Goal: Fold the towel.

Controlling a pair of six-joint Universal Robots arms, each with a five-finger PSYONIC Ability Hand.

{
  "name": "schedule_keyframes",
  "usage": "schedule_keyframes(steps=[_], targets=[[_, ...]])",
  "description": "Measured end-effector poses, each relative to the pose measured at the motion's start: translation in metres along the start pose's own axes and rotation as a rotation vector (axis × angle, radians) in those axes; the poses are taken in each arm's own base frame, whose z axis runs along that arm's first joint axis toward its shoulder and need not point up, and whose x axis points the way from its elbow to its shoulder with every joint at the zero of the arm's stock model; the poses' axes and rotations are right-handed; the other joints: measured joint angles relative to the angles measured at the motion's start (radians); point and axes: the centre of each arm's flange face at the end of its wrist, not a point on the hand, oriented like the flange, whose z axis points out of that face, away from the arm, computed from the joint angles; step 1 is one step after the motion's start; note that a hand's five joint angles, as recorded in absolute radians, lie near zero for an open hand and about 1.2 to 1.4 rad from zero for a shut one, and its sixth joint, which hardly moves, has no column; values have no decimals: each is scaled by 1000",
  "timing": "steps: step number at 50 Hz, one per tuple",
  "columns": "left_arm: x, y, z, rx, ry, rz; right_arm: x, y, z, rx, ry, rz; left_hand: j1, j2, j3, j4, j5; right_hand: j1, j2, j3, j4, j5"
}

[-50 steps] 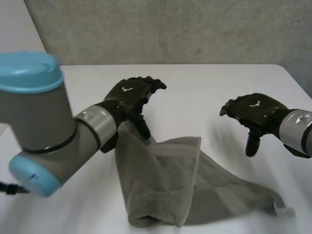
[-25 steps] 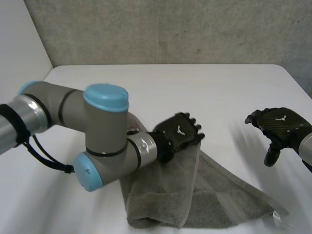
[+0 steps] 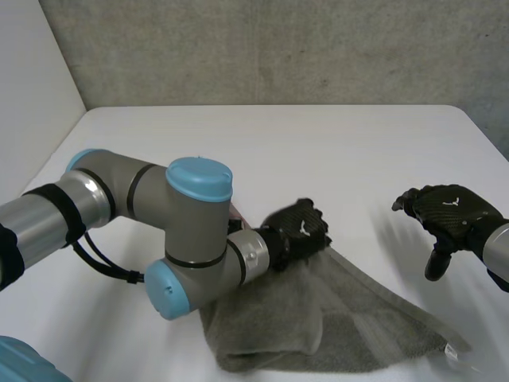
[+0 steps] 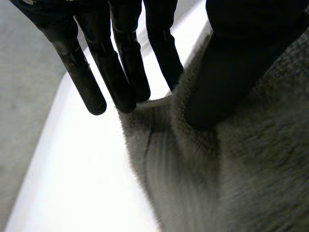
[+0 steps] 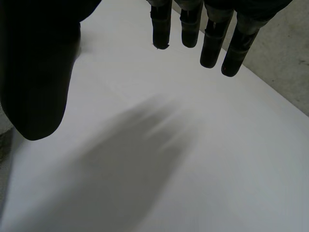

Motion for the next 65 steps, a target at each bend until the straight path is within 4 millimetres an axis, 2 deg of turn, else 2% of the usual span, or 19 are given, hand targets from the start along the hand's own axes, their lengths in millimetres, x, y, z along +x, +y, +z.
schedule_keyframes(steps=[5, 10, 12, 16, 22, 28, 30, 32, 38, 49, 57, 65], targets=[[-21, 0, -4, -56, -118, 16, -1, 1, 0, -2, -3, 1, 12, 14, 13, 14, 14, 0, 0, 0, 0, 0], [-44, 3, -20, -120, -210, 10, -5, 0, 2, 0, -17, 0, 16, 17, 16, 17, 15, 0, 0, 0, 0, 0], [-48, 6, -27, -136, -224, 5, -7, -1, 2, 3, -27, -4, 24, 25, 24, 23, 22, 0, 0, 0, 0, 0], [-59, 15, -46, -174, -255, -13, -20, -9, 4, 25, -68, -27, 177, 186, 180, 181, 177, 0, 0, 0, 0, 0], [-71, 31, -68, -211, -308, -38, -36, -22, 7, 65, -117, -63, 224, 258, 256, 256, 237, 0, 0, 0, 0, 0], [-81, 41, -79, -209, -371, -43, -47, -29, 10, 86, -151, -67, 229, 264, 263, 263, 241, 0, 0, 0, 0, 0], [-82, 41, -80, -204, -380, -42, -49, -29, 10, 85, -158, -56, 228, 238, 238, 236, 240, 0, 0, 0, 0, 0], [-82, 41, -80, -197, -387, -40, -50, -28, 11, 81, -163, -42, 58, 72, 72, 70, 74, 0, 0, 0, 0, 0], [-77, 40, -75, -178, -368, -40, -51, -24, 11, 65, -167, -18, -166, -173, -170, -172, -169, 0, 0, 0, 0, 0], [-55, 46, -61, -124, -257, -51, -54, -12, 11, 31, -177, -13, -233, -241, -241, -243, -239, 0, 0, 0, 0, 0], [-55, 48, -55, -97, -274, -38, -55, -10, 11, 25, -180, -13, -383, -391, -392, -393, -391, 0, 0, 0, 0, 0], [-54, 36, -47, -25, -316, 8, -55, -9, 13, 25, -179, -15, -568, -578, -578, -579, -579, 0, 0, 0, 0, 0]])
